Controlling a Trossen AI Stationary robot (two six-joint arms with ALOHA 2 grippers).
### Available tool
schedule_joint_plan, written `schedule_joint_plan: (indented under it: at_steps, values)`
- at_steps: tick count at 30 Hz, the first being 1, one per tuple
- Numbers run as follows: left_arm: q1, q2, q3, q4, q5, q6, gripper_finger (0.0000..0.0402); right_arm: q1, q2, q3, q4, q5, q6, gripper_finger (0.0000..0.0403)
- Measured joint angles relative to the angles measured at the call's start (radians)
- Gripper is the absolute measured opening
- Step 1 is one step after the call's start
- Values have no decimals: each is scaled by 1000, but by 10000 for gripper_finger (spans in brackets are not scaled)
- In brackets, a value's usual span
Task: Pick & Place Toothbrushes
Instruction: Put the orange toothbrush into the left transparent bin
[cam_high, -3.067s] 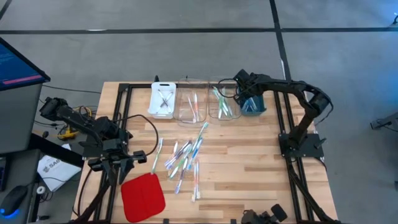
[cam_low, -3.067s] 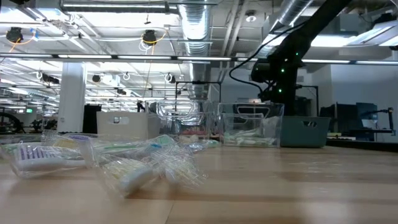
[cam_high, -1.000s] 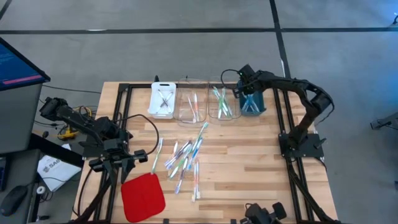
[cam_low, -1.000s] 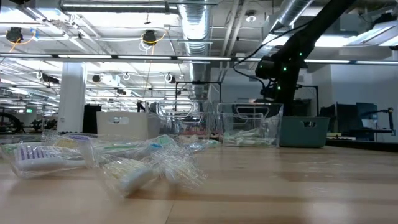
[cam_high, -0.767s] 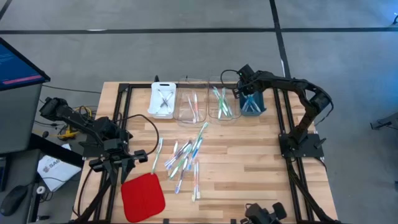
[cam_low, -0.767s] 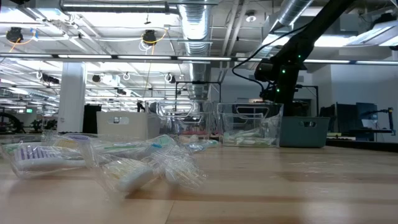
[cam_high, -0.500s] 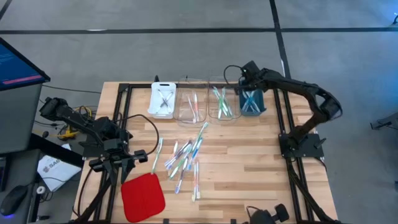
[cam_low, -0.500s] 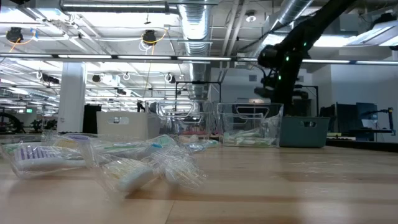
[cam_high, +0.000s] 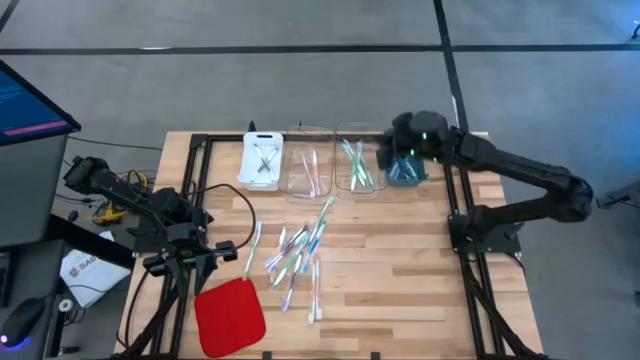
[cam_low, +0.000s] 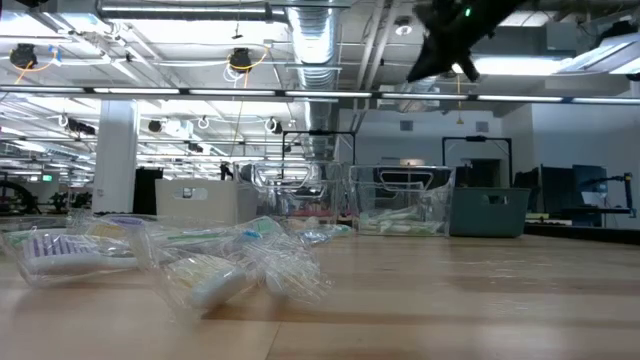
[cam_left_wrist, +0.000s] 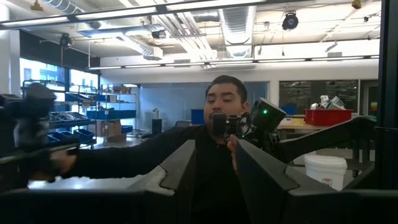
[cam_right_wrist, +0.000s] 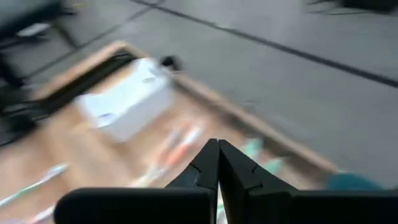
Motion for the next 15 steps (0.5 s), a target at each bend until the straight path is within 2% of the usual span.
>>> schedule_joint_plan:
  at_steps: [4,9,15]
  values:
    - [0,0,0,0,0,0,108,205,-10,0,-3,10,84,0]
    - [0,0,0,1,-13,0,108,457,53,0,29,121,155,0]
    - [0,0,0,1,-18,0,108,648,192,0,150,158,211,0]
